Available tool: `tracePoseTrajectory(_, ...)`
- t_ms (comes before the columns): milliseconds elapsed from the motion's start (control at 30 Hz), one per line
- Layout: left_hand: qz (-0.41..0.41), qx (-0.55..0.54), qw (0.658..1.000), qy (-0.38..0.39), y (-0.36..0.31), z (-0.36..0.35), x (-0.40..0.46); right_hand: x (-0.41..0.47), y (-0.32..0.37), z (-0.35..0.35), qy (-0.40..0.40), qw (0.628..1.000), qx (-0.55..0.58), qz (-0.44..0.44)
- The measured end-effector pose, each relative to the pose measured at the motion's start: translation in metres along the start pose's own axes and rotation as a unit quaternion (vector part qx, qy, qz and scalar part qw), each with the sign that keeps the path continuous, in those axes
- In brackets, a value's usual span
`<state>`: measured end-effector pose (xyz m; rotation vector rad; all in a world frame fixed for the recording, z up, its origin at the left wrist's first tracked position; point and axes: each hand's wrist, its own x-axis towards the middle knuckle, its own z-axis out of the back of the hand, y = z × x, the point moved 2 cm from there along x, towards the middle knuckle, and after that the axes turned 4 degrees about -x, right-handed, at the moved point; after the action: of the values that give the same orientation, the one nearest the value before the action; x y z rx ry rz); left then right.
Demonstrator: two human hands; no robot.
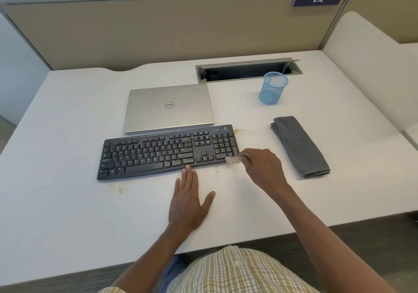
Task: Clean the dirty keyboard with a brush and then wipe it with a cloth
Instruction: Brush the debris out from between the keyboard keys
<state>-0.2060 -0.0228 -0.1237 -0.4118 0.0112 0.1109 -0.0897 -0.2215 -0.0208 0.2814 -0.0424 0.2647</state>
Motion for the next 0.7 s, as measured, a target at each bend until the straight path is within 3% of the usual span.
tracePoseTrajectory(300,0.003,0.005,1.0,0.001,0.0,-0.001,0.0,0.028,-0.033,0.014,-0.07,0.996,-0.045,-0.036)
tracePoseTrajectory(600,0.005,0.002,1.0,0.0,0.0,-0.001,0.0,0.033,-0.029,0.014,0.034,0.999,-0.01,0.014)
tracePoseTrajectory(700,0.005,-0.001,1.0,-0.002,-0.001,0.0,0.0,0.045,-0.029,0.021,0.004,1.0,0.023,-0.001)
